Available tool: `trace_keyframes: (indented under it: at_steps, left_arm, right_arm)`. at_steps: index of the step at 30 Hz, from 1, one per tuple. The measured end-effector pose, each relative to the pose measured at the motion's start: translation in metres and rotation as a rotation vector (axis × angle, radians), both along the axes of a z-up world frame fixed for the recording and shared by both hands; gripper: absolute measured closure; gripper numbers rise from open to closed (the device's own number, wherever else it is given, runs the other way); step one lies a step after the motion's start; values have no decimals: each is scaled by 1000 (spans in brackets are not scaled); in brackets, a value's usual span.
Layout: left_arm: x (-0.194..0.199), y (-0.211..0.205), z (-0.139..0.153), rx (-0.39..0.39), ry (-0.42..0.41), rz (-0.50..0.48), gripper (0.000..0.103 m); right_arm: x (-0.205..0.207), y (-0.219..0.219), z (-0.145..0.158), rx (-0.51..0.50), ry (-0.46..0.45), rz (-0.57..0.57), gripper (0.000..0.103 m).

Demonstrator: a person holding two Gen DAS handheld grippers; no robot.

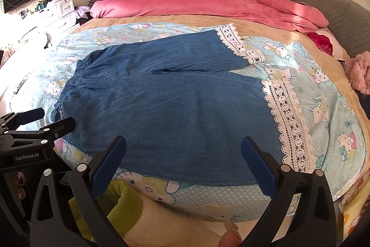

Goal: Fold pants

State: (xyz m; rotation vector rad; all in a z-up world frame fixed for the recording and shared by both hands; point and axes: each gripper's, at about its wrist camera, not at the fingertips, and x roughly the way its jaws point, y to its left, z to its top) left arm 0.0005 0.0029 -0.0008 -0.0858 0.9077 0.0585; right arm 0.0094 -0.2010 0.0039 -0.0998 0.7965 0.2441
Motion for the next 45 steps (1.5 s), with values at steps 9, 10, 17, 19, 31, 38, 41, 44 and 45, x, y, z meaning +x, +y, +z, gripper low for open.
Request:
trace_keyframes:
  at_steps: [9, 10, 17, 19, 31, 38, 41, 44, 45]
  left_arm:
    - [0, 0, 0, 0, 0, 3, 9]
    - [0, 0, 0, 2, 0, 2, 9]
    - [1, 1, 0, 4, -3, 5, 9]
    - [0, 1, 1, 6, -3, 7, 9]
    - [1, 3, 2, 6, -5, 14, 9]
    - [3, 7, 1, 2, -7, 27, 9]
    - [5, 10, -1, 2, -3, 37, 9]
    - [8, 14, -2, 1, 6, 47, 9]
    - [8, 15, -2, -1, 6, 48, 9]
  right_arm:
    - [0, -1, -1, 5, 4, -2, 4]
    - [0, -1, -1, 5, 3, -1, 4]
    - [0, -1, -2, 5, 7, 2, 4]
    - [0, -1, -3, 4, 8, 4, 4]
    - [4, 1, -5, 7, 17, 8, 4]
    - [11, 2, -5, 4, 22, 15, 4]
    - [19, 1, -4, 1, 25, 11, 4]
    - [27, -3, -2, 23, 30, 4, 4]
    - [29, -4, -1, 25, 31, 2, 4]
